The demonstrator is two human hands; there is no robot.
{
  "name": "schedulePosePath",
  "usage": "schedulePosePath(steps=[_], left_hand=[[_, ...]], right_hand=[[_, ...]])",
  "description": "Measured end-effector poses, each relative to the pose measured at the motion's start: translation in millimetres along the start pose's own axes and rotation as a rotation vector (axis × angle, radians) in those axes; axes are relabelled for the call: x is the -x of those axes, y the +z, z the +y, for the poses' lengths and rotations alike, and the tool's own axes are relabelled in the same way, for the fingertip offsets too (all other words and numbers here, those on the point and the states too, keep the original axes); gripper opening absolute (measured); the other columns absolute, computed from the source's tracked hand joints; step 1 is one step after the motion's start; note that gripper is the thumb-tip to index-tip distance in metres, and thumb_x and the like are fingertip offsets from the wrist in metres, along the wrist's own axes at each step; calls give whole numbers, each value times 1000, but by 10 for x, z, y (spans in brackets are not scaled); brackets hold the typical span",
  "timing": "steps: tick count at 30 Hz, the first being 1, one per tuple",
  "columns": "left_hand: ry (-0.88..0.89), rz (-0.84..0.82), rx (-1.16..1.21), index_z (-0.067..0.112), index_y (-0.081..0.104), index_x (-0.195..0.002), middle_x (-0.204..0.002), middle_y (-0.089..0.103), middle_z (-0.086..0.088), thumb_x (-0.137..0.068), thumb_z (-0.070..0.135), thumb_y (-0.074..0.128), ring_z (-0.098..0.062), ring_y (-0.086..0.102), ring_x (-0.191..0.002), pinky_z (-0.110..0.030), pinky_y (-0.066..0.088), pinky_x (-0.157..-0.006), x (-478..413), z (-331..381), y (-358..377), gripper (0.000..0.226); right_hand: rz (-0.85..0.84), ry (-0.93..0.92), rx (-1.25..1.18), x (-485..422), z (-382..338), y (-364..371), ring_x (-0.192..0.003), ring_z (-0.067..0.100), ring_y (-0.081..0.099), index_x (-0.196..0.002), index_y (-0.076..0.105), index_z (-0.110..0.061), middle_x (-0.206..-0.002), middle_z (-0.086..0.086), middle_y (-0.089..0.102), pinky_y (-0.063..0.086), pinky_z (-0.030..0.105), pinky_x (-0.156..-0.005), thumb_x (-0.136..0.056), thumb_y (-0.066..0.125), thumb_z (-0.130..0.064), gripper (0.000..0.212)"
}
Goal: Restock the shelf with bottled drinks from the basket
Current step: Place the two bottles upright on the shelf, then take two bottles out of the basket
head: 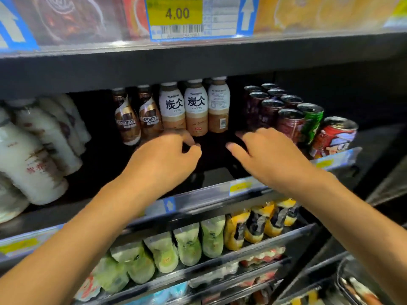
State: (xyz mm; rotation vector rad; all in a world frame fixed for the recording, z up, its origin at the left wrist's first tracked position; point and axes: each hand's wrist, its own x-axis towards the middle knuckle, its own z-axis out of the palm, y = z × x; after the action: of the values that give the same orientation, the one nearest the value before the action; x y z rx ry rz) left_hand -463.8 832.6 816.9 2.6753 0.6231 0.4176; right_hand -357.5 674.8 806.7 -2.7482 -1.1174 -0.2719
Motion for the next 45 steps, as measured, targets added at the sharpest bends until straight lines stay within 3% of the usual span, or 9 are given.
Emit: schedulePosePath(steps=[4, 8, 11, 19, 25, 27, 32, 36, 45], left_hand=[[336, 113, -208, 28, 68, -102, -91, 68, 5, -94, 48, 44, -24, 62, -84, -34, 45, -67, 291, 489, 253, 32], [609, 86, -245, 16, 70, -79, -68, 65, -3, -83, 44, 39, -31, 61, -59, -34, 46, -49, 541, 1110, 643, 42], [784, -17, -199, 18, 70, -80, -73, 68, -4, -82, 45, 42, -31, 66, -68, -38, 49, -53, 690, 1652, 940, 39], [1123, -341, -169, 26, 54, -120, -114, 58, 3, -102, 44, 31, -21, 52, -112, -36, 43, -91, 1046, 3083, 2174, 34], [1261, -409, -295, 19, 63, -102, -101, 61, -8, -93, 34, 54, -31, 55, -102, -40, 44, -80, 1074, 4321, 3647, 20], [1258, -476, -314, 17, 70, -95, -93, 64, -8, -85, 30, 63, -33, 58, -94, -40, 46, -73, 1028, 4715, 4154, 17], [1130, -761, -324, 24, 56, -123, -123, 58, -4, -101, 36, 39, -26, 52, -117, -39, 41, -93, 890, 5552, 5283, 30], [1091, -854, -429, 20, 61, -114, -116, 61, -4, -99, 32, 35, -24, 56, -106, -36, 43, -86, 726, 5935, 6235, 32], [834, -1130, -465, 18, 55, -113, -120, 60, -5, -98, 33, 44, -29, 57, -110, -36, 44, -81, 465, 5948, 8942, 24]], right_hand=[[27, 62, 140, 597, 278, -120, -119, 29, 51, -131, 54, -13, -128, 6, 58, 45, 45, -96, -105, 30, -47, 49], [43, 257, 275, 1317, 743, -128, -96, 32, 58, -115, 62, -17, -108, 6, 66, 51, 44, -77, -99, 26, -50, 51], [-26, 456, 304, 1831, 1141, -140, -84, 33, 61, -104, 66, -19, -95, 4, 68, 53, 41, -69, -94, 26, -52, 53], [-237, 828, 317, 3003, 2311, -68, -102, 25, 58, -109, 65, -26, -109, -3, 65, 44, 35, -81, -99, 28, -53, 47], [-325, 1029, 274, 3640, 3744, 352, -109, 28, 58, -115, 65, -23, -115, 1, 65, 43, 37, -85, -98, 37, -55, 46], [-381, 1070, 229, 3799, 4287, 500, -114, 29, 56, -118, 64, -22, -120, 3, 64, 43, 37, -88, -98, 39, -53, 44], [-498, 1139, 65, 4096, 5492, 936, -120, 29, 54, -127, 60, -21, -128, 6, 61, 41, 36, -97, -97, 46, -44, 40], [-587, 1172, -45, 4245, 6308, 1468, -117, 30, 57, -126, 60, -20, -123, 7, 64, 43, 41, -97, -97, 48, -37, 35], [-735, 1334, -357, 4572, 7621, 3785, -104, 26, 66, -118, 62, -23, -115, 4, 70, 52, 34, -85, -91, 56, -36, 30]])
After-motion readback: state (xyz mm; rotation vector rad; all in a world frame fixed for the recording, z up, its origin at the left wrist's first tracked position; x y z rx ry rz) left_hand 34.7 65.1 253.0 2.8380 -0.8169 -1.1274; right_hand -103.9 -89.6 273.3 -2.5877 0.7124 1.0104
